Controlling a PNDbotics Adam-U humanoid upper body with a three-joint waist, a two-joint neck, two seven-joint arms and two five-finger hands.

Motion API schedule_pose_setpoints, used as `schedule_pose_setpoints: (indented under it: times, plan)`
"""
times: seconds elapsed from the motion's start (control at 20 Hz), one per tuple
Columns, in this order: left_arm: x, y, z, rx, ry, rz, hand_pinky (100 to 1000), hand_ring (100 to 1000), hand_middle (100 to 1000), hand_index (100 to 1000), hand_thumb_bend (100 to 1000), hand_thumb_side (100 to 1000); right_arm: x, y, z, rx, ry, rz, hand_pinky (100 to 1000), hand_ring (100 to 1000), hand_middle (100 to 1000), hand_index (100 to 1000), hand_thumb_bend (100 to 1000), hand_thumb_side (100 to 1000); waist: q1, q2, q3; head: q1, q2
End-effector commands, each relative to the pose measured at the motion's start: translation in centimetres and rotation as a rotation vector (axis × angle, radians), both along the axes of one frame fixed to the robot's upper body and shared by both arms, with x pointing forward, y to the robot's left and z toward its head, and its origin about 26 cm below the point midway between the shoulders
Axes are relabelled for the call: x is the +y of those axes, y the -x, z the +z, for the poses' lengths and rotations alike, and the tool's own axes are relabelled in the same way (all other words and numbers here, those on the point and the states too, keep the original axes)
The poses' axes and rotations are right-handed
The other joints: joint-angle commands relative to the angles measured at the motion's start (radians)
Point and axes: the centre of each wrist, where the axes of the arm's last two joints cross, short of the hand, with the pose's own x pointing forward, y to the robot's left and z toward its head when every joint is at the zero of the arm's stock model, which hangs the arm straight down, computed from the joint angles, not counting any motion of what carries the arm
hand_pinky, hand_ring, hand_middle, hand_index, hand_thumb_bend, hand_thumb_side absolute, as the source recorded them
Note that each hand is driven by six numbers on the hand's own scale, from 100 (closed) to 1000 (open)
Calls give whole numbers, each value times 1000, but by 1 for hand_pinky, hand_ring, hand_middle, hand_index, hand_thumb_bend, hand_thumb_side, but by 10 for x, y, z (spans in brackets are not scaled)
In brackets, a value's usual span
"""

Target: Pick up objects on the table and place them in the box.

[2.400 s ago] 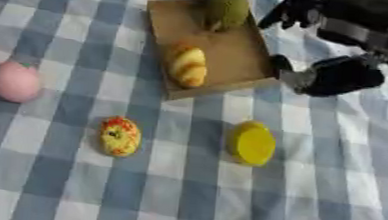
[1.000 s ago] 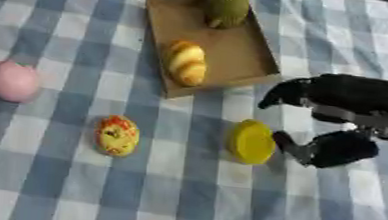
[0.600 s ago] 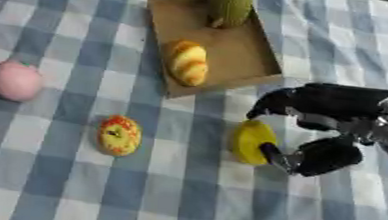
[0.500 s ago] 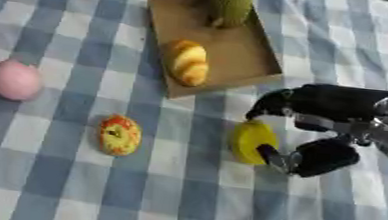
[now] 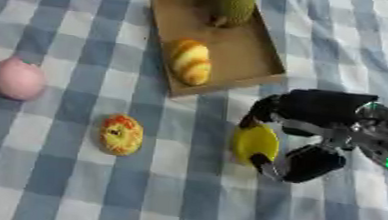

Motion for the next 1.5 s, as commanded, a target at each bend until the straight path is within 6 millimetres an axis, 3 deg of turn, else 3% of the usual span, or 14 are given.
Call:
schedule_pose_setpoints:
  times: [0.05,0.15,0.35,0.6,0.85,0.9,1.25,1.5]
  plan:
    - [-1,2,7,-22,-15,-10,766,758,731,791,183,591,1,3,6,-30,16,-4,714,713,719,802,151,437,4,-19,1,-5,-10]
    - [-1,2,7,-21,-16,-11,766,758,731,790,182,591,2,3,7,-38,8,-5,680,657,670,770,101,358,4,-19,0,-6,-10]
    - [-1,2,7,-19,-19,-11,766,759,731,789,183,592,1,3,8,-63,-60,-14,634,570,586,697,100,305,5,-21,-3,-4,-10]
    - [0,2,6,-17,-21,-7,767,760,731,787,183,592,-7,1,16,-112,-199,-3,620,550,568,679,100,267,7,-24,-9,-1,-9]
    - [0,2,6,-17,-22,-7,767,760,731,787,183,592,-8,1,16,-117,-220,-2,620,550,568,679,100,267,7,-24,-9,-1,-9]
    - [0,2,6,-15,-22,-7,766,760,732,786,183,591,-8,1,18,-129,-222,-1,594,515,537,643,100,166,8,-27,-11,-1,-7]
    - [2,3,6,-11,-26,2,765,760,733,786,183,591,4,6,84,-359,-442,39,594,509,547,649,100,160,10,-36,-26,6,-8]
    - [1,3,7,-11,-31,-4,764,760,733,785,182,592,19,-7,105,-395,-492,-18,600,514,551,652,100,163,6,-34,-18,-4,-11]
